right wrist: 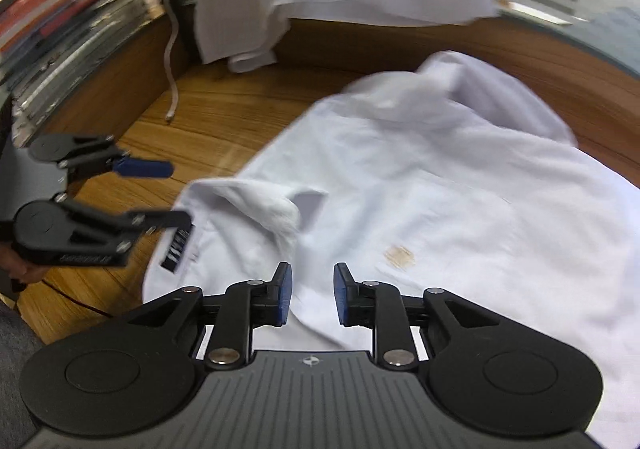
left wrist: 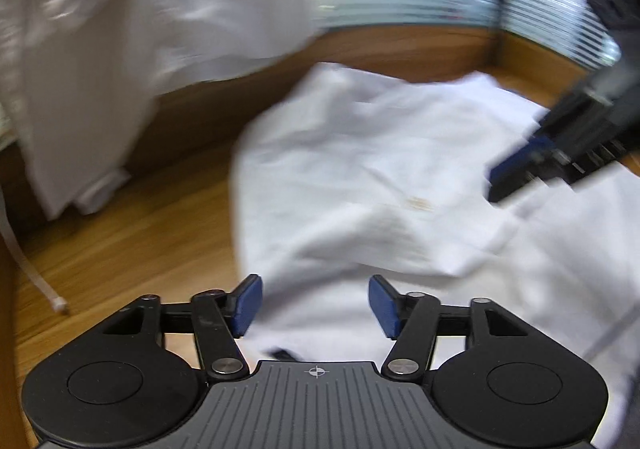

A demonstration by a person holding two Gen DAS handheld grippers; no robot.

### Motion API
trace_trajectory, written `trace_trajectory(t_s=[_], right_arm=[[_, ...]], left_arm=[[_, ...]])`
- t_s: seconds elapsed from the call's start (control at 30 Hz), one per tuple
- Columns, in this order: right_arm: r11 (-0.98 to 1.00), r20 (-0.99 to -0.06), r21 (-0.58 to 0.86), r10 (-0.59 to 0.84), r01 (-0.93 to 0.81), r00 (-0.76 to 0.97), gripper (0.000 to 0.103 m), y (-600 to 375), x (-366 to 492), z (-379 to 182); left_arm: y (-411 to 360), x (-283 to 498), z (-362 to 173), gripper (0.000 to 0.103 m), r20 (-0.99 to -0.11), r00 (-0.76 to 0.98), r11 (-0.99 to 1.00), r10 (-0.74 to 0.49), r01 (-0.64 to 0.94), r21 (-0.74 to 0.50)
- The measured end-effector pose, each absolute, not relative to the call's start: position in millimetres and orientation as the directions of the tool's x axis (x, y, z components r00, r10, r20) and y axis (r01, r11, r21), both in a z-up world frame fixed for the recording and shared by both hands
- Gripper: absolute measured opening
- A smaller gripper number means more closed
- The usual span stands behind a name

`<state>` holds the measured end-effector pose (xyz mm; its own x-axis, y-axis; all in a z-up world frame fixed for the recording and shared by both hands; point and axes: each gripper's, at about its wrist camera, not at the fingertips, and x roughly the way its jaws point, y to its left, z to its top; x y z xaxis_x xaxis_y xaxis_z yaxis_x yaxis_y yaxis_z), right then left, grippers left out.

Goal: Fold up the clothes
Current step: 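Lower the shirt onto the desk and open the left gripper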

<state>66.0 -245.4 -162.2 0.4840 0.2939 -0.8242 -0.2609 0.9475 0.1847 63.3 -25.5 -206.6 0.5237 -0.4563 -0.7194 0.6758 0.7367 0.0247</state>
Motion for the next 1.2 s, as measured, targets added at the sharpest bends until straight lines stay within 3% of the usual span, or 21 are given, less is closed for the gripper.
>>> trace_trajectory(t_s=[0.2, 0.53, 0.6, 0.67, 0.83, 1.13, 1.2], right_arm=[[0.978, -0.84, 0.187, 0.206, -0.09, 0.501, 0.03, -274.4, 6.2, -167.7], [0.975, -0.87, 0.183, 0.1, 0.126, 0.483, 0.038, -287.0, -91.4, -195.9], [0.971, -0.872, 0.188, 0.095, 0.15, 0.48, 0.038, -284.6, -105.9, -201.5], [0.967, -0.873, 0.193, 0.094, 0.163, 0.479, 0.038, -281.7, -117.7, -206.7], [0.97, -0.88, 0.174, 0.074, 0.172, 0.47, 0.041, -274.0, -136.8, -221.1], [0.974, -0.91, 0.173, 0.101, 0.146, 0.402, 0.041, -285.0, -156.2, -245.4], [0.976, -0.912, 0.179, 0.118, 0.122, 0.392, 0.042, -289.6, -158.8, -246.3]], left_arm=[[-62.1, 13.2, -222.5, 0.069, -0.756, 0.385, 0.536, -0.53, 0.843, 0.054], [-113.5, -22.8, -261.3, 0.073, -0.799, 0.323, 0.369, -0.508, 0.919, 0.137], [-118.7, -21.6, -265.5, 0.06, -0.796, 0.356, 0.371, -0.49, 0.911, 0.179], [-118.1, -17.7, -265.4, 0.059, -0.794, 0.386, 0.41, -0.471, 0.892, 0.19], [-98.6, 7.8, -260.1, 0.054, -0.829, 0.385, 0.599, -0.406, 0.797, 0.077], [-49.1, 51.4, -261.1, 0.074, -0.835, 0.313, 0.81, -0.452, 0.537, -0.237], [-44.9, 56.2, -259.7, 0.078, -0.836, 0.323, 0.838, -0.445, 0.48, -0.261]])
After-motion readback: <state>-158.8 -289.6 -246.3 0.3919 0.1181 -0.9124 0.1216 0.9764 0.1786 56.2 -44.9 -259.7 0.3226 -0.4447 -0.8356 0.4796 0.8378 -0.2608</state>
